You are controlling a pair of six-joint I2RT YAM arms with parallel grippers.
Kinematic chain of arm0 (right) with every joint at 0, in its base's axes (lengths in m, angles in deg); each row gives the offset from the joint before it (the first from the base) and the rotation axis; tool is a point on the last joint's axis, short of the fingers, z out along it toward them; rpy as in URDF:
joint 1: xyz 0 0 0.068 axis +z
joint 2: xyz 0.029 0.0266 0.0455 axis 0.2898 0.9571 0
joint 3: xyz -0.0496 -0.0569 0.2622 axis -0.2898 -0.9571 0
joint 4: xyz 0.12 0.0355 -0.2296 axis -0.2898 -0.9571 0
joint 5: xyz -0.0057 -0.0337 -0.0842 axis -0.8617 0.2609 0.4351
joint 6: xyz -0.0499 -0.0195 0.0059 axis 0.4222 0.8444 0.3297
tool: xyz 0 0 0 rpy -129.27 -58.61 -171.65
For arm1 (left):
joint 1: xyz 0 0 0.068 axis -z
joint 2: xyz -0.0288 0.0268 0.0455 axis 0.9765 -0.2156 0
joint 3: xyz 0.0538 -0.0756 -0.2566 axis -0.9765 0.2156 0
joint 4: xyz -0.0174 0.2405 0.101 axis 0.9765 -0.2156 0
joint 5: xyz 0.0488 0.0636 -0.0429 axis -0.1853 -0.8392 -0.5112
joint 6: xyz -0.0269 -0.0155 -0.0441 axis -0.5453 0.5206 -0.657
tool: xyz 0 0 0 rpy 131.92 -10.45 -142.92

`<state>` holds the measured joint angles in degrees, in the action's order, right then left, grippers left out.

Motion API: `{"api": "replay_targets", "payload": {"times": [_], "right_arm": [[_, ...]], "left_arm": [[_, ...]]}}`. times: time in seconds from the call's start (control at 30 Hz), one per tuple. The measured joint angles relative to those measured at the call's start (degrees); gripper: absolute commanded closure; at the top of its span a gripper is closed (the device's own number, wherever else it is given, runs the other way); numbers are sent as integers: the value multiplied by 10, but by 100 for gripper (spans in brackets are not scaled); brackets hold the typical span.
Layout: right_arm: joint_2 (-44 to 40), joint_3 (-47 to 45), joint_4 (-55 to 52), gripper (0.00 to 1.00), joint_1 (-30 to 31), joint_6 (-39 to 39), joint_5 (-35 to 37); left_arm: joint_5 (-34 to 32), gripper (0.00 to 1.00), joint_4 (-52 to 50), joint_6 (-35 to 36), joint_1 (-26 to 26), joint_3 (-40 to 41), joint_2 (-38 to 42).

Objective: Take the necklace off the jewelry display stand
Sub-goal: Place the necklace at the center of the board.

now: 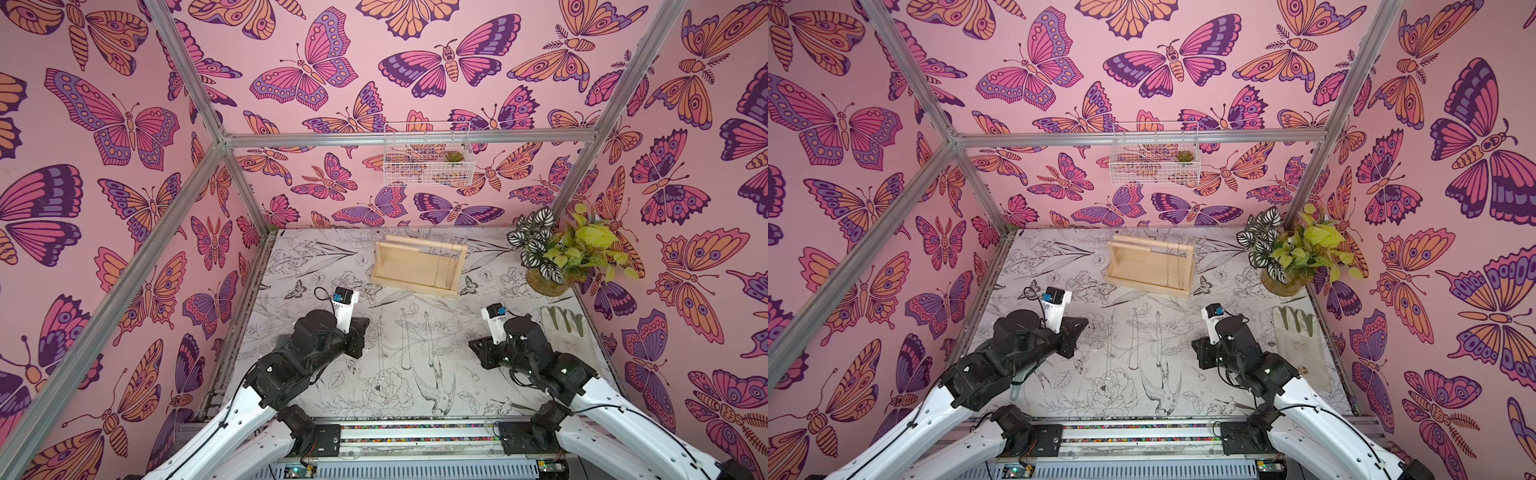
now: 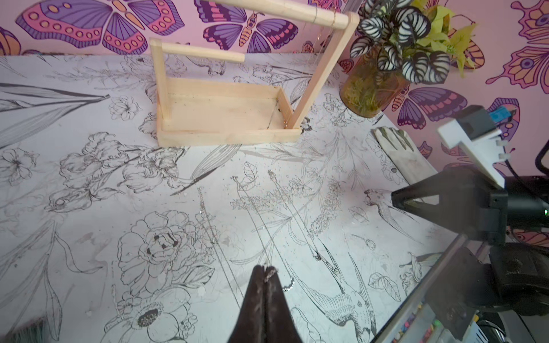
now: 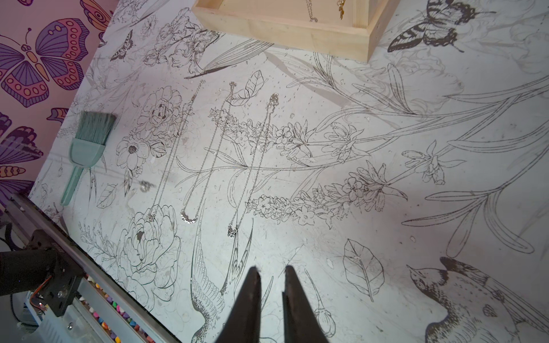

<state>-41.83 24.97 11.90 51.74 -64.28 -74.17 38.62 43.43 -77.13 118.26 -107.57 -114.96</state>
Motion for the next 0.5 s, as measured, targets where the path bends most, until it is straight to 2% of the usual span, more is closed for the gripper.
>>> {"api": "replay_targets", "payload": {"times": [0.27,0.5], "right_arm": [[-22,0,-16,82,0,-1,0],[-49,-6,-35,82,0,-7,0]], "left_arm": [[-52,100,-27,-53,66,34,53],[-85,100,-57,-80,101,34,82]]}}
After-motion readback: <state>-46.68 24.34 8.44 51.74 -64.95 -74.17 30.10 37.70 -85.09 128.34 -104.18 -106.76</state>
